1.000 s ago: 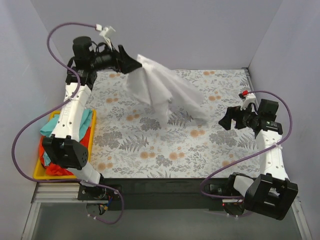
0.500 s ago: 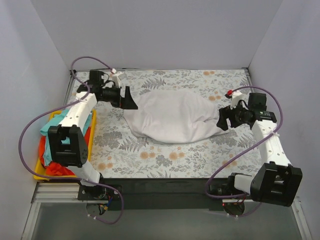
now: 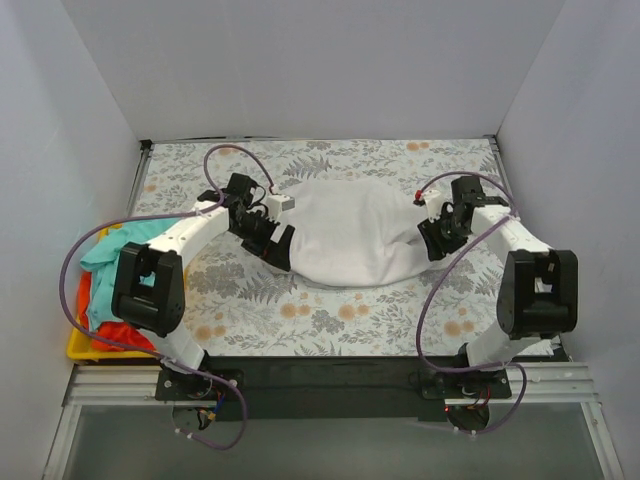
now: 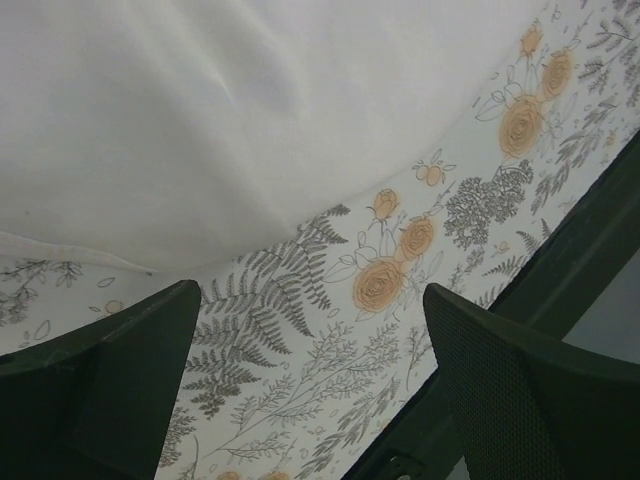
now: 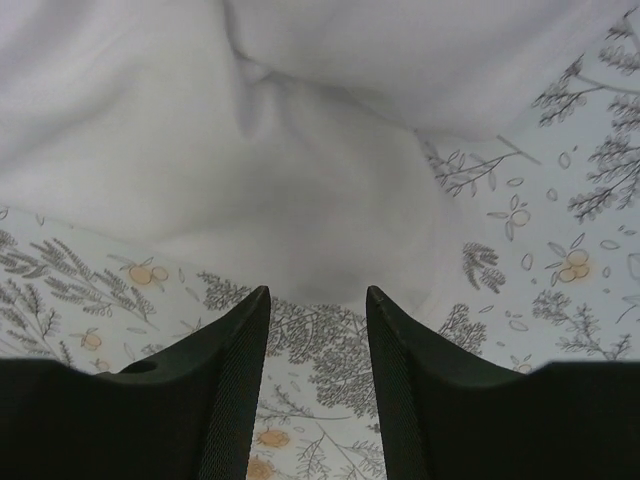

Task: Fold and stack the t-shirts
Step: Move the tshirt to the center of the board, then flatten the tshirt out

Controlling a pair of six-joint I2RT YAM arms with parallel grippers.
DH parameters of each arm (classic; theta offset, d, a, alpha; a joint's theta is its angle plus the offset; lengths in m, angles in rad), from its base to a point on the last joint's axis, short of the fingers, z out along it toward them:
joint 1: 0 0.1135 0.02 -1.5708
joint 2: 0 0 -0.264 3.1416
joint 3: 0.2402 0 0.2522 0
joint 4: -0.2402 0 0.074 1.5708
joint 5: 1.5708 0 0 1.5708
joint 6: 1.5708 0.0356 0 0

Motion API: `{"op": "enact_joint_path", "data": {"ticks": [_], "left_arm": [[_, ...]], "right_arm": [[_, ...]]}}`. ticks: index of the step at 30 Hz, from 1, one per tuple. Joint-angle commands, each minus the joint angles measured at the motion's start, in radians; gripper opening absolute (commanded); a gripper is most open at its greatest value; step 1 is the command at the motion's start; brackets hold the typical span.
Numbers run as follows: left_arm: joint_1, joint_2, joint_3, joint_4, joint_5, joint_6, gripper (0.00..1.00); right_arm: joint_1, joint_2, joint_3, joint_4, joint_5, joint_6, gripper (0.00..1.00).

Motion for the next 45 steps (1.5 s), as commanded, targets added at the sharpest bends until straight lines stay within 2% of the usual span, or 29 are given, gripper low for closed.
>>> {"op": "enact_joint_path", "data": {"ticks": [1,5,10,13,15,18,22,25,26,28,30,32,35,37,39,45], "left_arm": [[-0.006,0.061,0.092,0.034,-0.084,0.008,0.94],[-0.004,0.184,0.241,-0.019,-0.108,-0.047,0.94],[-0.003,0.281,0.277,-0.001,-0.159,-0.078,0.94],[-0.004,0.308,0.266,-0.029,-0.180,-0.063,0.90],[-0.003,0.304,0.243,-0.056,-0.191,-0.038,0.84],[-0.003,0.243,0.188,-0.114,-0.217,0.018,0.76],[0.021,0.157,0.131,-0.181,-0.230,0.074,0.70],[0.072,0.080,0.198,-0.265,-0.083,0.141,0.75],[0.069,0.054,0.208,-0.286,0.026,0.178,0.75],[0.046,-0.036,0.194,-0.317,0.086,0.219,0.75],[-0.013,-0.116,0.116,-0.348,0.149,0.324,0.73],[-0.084,-0.168,0.029,-0.325,0.148,0.389,0.70],[-0.173,-0.268,-0.148,-0.163,0.110,0.405,0.67],[-0.211,-0.326,-0.249,-0.043,0.114,0.468,0.66],[-0.239,-0.353,-0.300,0.070,0.091,0.477,0.63],[-0.297,-0.224,-0.323,0.198,0.019,0.460,0.61]], "right_arm": [[0.016,0.076,0.130,0.014,0.063,0.003,0.49],[0.033,0.211,0.233,0.002,0.106,-0.010,0.45],[0.039,0.264,0.195,-0.033,0.145,-0.064,0.37],[0.048,0.215,0.106,-0.053,0.152,-0.118,0.35],[0.067,0.175,0.022,-0.079,0.161,-0.167,0.33],[0.100,0.074,-0.076,-0.156,0.133,-0.232,0.31],[0.119,-0.080,-0.072,-0.295,0.041,-0.293,0.31],[0.113,-0.144,0.013,-0.354,-0.021,-0.294,0.32],[0.113,-0.160,0.029,-0.368,-0.035,-0.303,0.33],[0.113,-0.203,0.040,-0.398,-0.074,-0.349,0.33],[0.113,-0.223,0.011,-0.430,-0.078,-0.389,0.33],[0.116,-0.235,-0.046,-0.446,-0.056,-0.443,0.33],[0.117,-0.246,-0.115,-0.444,0.003,-0.509,0.33],[0.119,-0.261,-0.178,-0.379,0.029,-0.513,0.34],[0.122,-0.261,-0.208,-0.334,0.052,-0.515,0.37],[0.122,-0.203,-0.267,-0.213,0.113,-0.484,0.39]]}}
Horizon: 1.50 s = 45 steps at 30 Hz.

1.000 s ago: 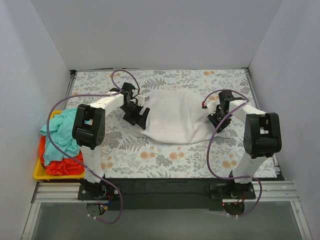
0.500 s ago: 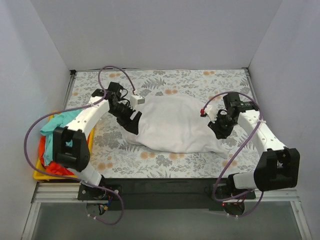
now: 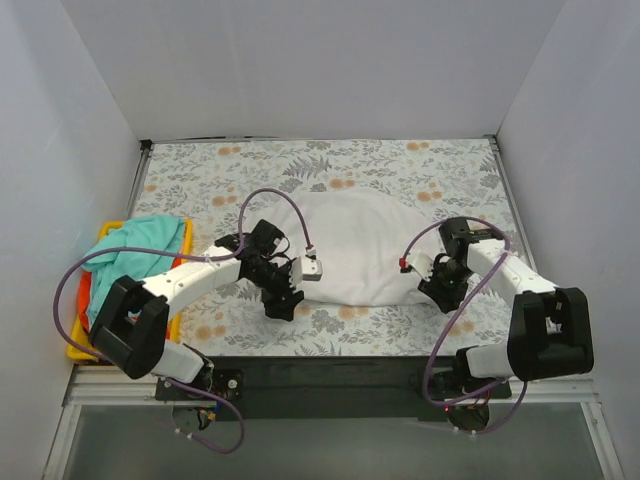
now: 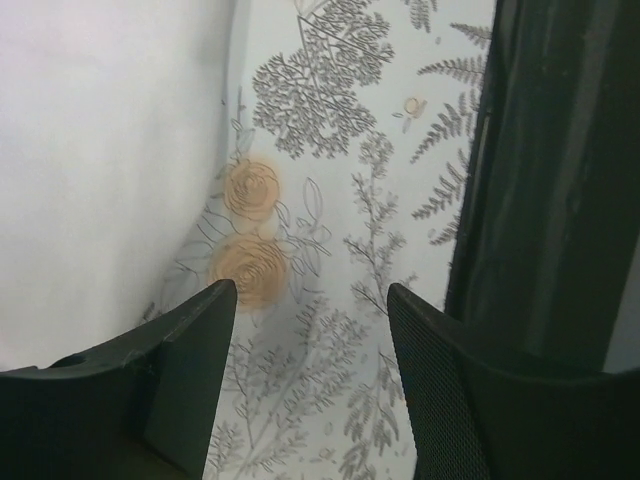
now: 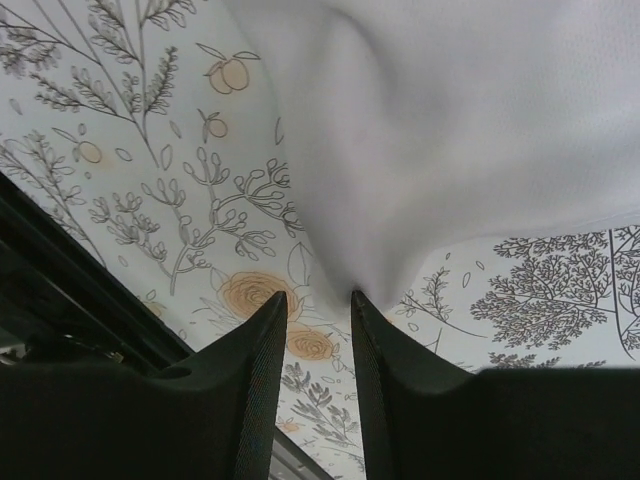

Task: Fold and stack the t-shirts
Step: Flatten the tshirt out

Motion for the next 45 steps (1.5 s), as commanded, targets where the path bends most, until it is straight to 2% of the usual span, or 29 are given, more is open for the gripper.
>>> {"op": "enact_joint_path", "data": {"ticks": [1,4,7,13,14,19,21,23,24,26,27,28,31,32,36,40,45], "left_arm": [[-0.018,0.053,0.012,0.169,-0.055,0.013,0.61],[-0.029,0.073,-0.001,0.258,-0.095,0.015,0.65],[-0.036,0.108,0.006,0.292,-0.141,0.025,0.68],[-0.044,0.131,0.023,0.361,-0.160,0.022,0.71],[-0.050,0.140,0.023,0.361,-0.160,0.025,0.71],[-0.071,0.191,-0.012,0.421,-0.201,0.059,0.70],[-0.079,0.217,-0.024,0.438,-0.223,0.067,0.64],[-0.087,0.229,-0.031,0.441,-0.261,0.078,0.53],[-0.088,0.229,-0.032,0.444,-0.270,0.079,0.36],[-0.088,0.205,-0.035,0.441,-0.301,0.070,0.17],[-0.088,0.190,-0.046,0.432,-0.304,0.068,0.03],[-0.088,0.170,-0.047,0.421,-0.299,0.067,0.00],[-0.064,0.078,-0.023,0.338,-0.272,0.019,0.00],[-0.043,0.036,-0.005,0.267,-0.206,-0.014,0.00],[0.074,-0.054,0.164,0.105,-0.085,-0.063,0.00],[0.146,-0.149,0.304,0.048,-0.077,-0.139,0.00],[0.154,-0.254,0.453,-0.024,-0.114,-0.235,0.00]], "right_arm": [[0.006,0.045,-0.017,0.097,0.044,-0.047,0.39],[0.006,0.086,-0.009,0.120,0.042,-0.027,0.40],[0.006,0.103,-0.006,0.125,0.042,-0.019,0.35],[0.006,0.106,0.000,0.124,0.036,0.004,0.14],[0.006,0.108,0.003,0.122,0.032,0.015,0.03],[0.006,0.109,0.028,0.120,0.019,0.027,0.01],[0.004,0.109,0.035,0.119,0.016,0.031,0.01],[0.004,0.103,0.046,0.116,0.015,0.036,0.01],[0.004,0.100,0.049,0.114,0.013,0.038,0.01],[0.001,0.082,0.054,0.110,0.009,0.042,0.01],[0.001,0.076,0.057,0.108,0.006,0.045,0.01],[0.000,0.059,0.062,0.105,0.002,0.048,0.01],[-0.025,0.027,0.101,0.093,-0.014,0.058,0.01],[-0.049,0.019,0.142,0.079,-0.031,0.058,0.01],[-0.131,-0.018,0.287,0.047,-0.076,0.047,0.01],[-0.197,-0.056,0.462,0.021,-0.126,0.056,0.01],[-0.214,-0.173,0.638,-0.004,-0.149,0.090,0.01]]}}
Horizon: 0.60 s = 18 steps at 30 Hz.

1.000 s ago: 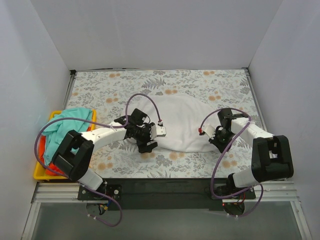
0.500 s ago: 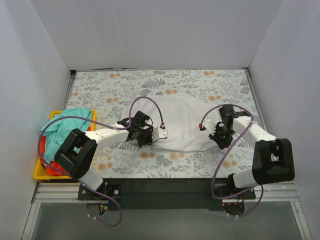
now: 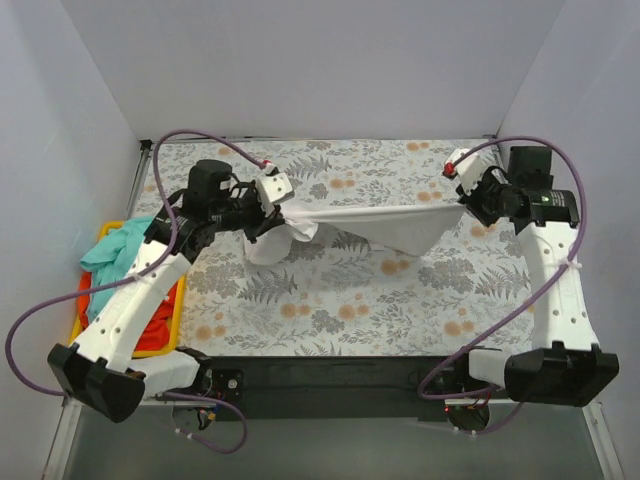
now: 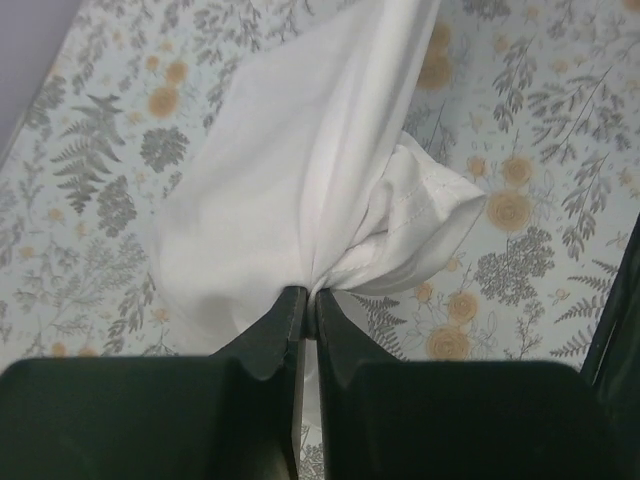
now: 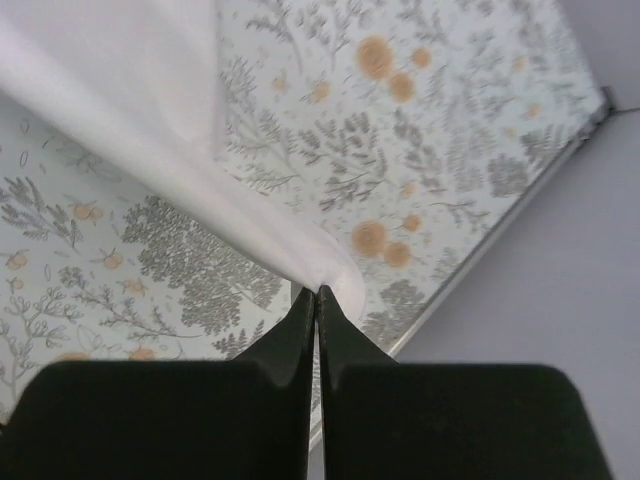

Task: Fold and stack the t-shirts
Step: Flatten the tshirt out

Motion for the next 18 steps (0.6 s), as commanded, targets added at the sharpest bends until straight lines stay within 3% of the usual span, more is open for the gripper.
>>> {"op": "enact_joint_path", "data": {"ticks": [1,5,10,15,17,18], "left_arm": [[0.006,-0.092,0.057,-0.099,-0.029,-0.105,0.00],[0.008,-0.204,0.077,-0.040,-0.148,-0.142,0.00],[0.008,-0.211,0.105,0.051,-0.233,-0.147,0.00],[0.025,-0.006,0.123,0.244,-0.303,-0.069,0.00],[0.063,0.164,0.229,0.365,-0.325,-0.049,0.00],[0.086,0.242,0.323,0.380,-0.325,-0.073,0.00]], "right_arm": [[-0.014,-0.112,0.116,-0.048,-0.024,0.030,0.01],[-0.014,-0.184,0.214,-0.032,-0.006,0.059,0.01],[-0.016,-0.146,0.328,0.092,0.022,0.140,0.01],[-0.016,0.068,0.449,0.260,0.071,0.217,0.01],[-0.016,0.159,0.530,0.344,0.098,0.242,0.01],[-0.016,0.263,0.661,0.356,0.108,0.272,0.01]]}}
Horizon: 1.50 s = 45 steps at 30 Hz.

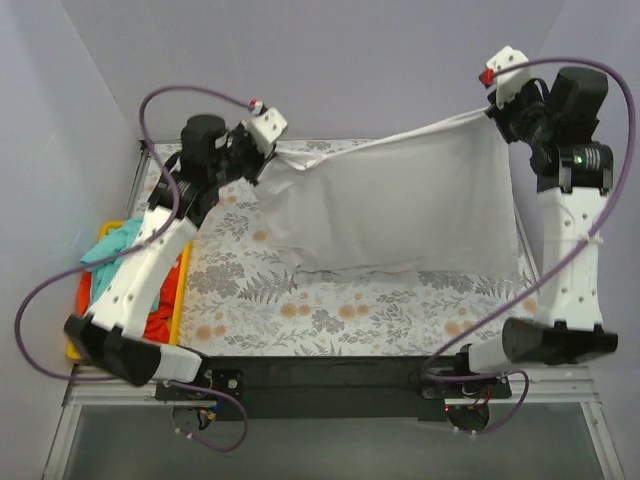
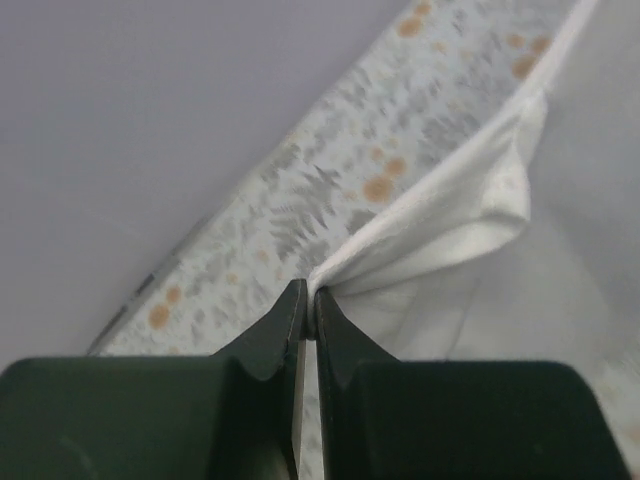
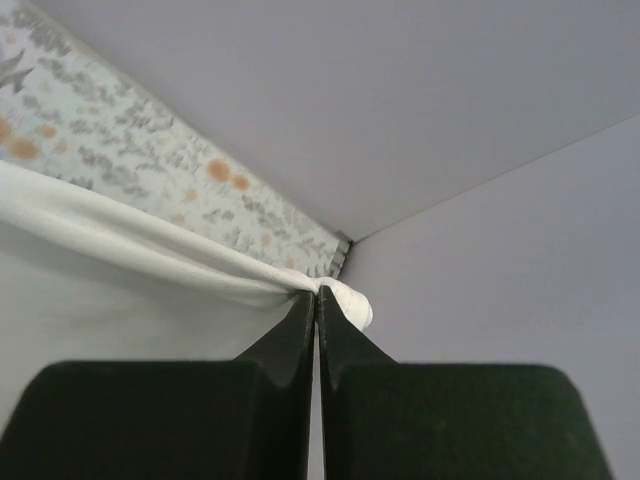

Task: Fold and stack the t-shirts
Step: Flatten the tshirt out

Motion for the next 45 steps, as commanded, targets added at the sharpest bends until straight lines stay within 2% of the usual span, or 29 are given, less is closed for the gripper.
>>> {"op": "enact_joint_path", "data": {"ticks": [1,2,3,4,5,6,7,9,10,11,12,13,16,19,20,21,22,23,24,25,27,28,30,31,33,34,37,41,45], "left_arm": [[0.107,0.282,0.364,0.191,-0.082,-0.009,0.00],[0.130,0.462,0.539,0.164,-0.082,-0.047,0.00],[0.150,0.557,0.706,0.137,-0.079,-0.105,0.00],[0.176,0.738,0.880,0.107,-0.078,-0.127,0.00],[0.184,0.815,1.220,0.084,-0.076,-0.135,0.00],[0.184,0.861,1.295,0.108,-0.079,-0.136,0.00],[0.184,0.866,1.283,0.160,-0.078,-0.130,0.00],[0.186,0.707,0.938,0.427,-0.094,-0.143,0.00],[0.189,0.633,0.814,0.534,-0.095,-0.143,0.00],[0.192,0.523,0.717,0.698,-0.096,-0.131,0.00],[0.192,0.487,0.602,0.733,-0.098,-0.126,0.00],[0.199,0.443,0.578,0.745,-0.117,-0.121,0.00],[0.245,0.354,0.466,0.739,-0.089,-0.161,0.00],[0.271,0.263,0.313,0.680,0.042,-0.137,0.00],[0.273,0.240,0.268,0.606,0.091,-0.114,0.00],[0.271,0.214,0.206,0.568,0.185,-0.027,0.00],[0.271,0.152,0.073,0.537,0.230,0.019,0.00],[0.271,0.118,-0.020,0.487,0.255,0.072,0.00],[0.271,0.082,-0.099,0.468,0.292,0.154,0.00],[0.271,0.024,-0.245,0.384,0.312,0.228,0.00],[0.271,-0.033,-0.370,0.287,0.370,0.332,0.00],[0.271,-0.088,-0.437,0.240,0.384,0.430,0.00],[0.270,-0.142,-0.586,0.097,0.410,0.506,0.00],[0.268,-0.191,-0.623,0.057,0.424,0.559,0.00],[0.265,-0.226,-0.709,-0.075,0.424,0.633,0.00],[0.264,-0.245,-0.727,-0.104,0.406,0.646,0.00],[0.262,-0.231,-0.731,-0.218,0.384,0.660,0.00],[0.264,-0.185,-0.588,-0.331,0.419,0.554,0.00],[0.264,-0.185,-0.504,-0.393,0.459,0.487,0.00]], "right_arm": [[-0.007,0.236,0.257,0.180,0.081,0.098,0.01],[-0.007,0.291,0.352,0.181,0.107,0.108,0.01],[-0.007,0.393,0.543,0.187,0.124,0.116,0.01],[-0.005,0.432,0.612,0.227,0.145,0.118,0.01],[-0.005,0.455,0.647,0.270,0.189,0.118,0.01],[-0.007,0.451,0.649,0.325,0.205,0.116,0.01],[-0.005,0.430,0.579,0.447,0.219,0.115,0.01],[-0.005,0.323,0.451,0.584,0.234,0.119,0.01],[-0.005,0.290,0.347,0.688,0.236,0.133,0.01],[-0.007,0.257,0.312,0.724,0.227,0.144,0.01],[-0.005,0.208,0.286,0.735,0.219,0.151,0.01],[-0.005,0.186,0.236,0.785,0.213,0.159,0.01],[-0.005,0.114,0.143,0.798,0.175,0.139,0.01],[-0.005,0.026,-0.053,0.786,0.124,0.067,0.01],[-0.005,0.000,-0.191,0.778,0.075,0.038,0.01],[-0.005,-0.058,-0.260,0.772,0.054,-0.021,0.01],[-0.005,-0.087,-0.344,0.764,0.035,-0.048,0.01],[-0.005,-0.118,-0.421,0.762,-0.003,-0.086,0.01],[-0.005,-0.177,-0.572,0.755,-0.016,-0.143,0.01],[-0.005,-0.205,-0.635,0.741,-0.028,-0.174,0.01],[-0.005,-0.283,-0.820,0.671,-0.069,-0.279,0.01],[-0.005,-0.308,-0.873,0.622,-0.080,-0.313,0.01],[-0.003,-0.375,-0.981,0.568,-0.102,-0.385,0.01],[0.000,-0.396,-1.065,0.524,-0.106,-0.424,0.01],[0.004,-0.434,-1.116,0.441,-0.129,-0.482,0.01],[0.025,-0.440,-1.159,0.372,-0.128,-0.502,0.01],[0.041,-0.449,-1.191,0.313,-0.103,-0.507,0.01],[0.041,-0.417,-1.082,0.263,-0.048,-0.464,0.01],[0.041,-0.394,-0.975,0.115,-0.068,-0.481,0.01]]}}
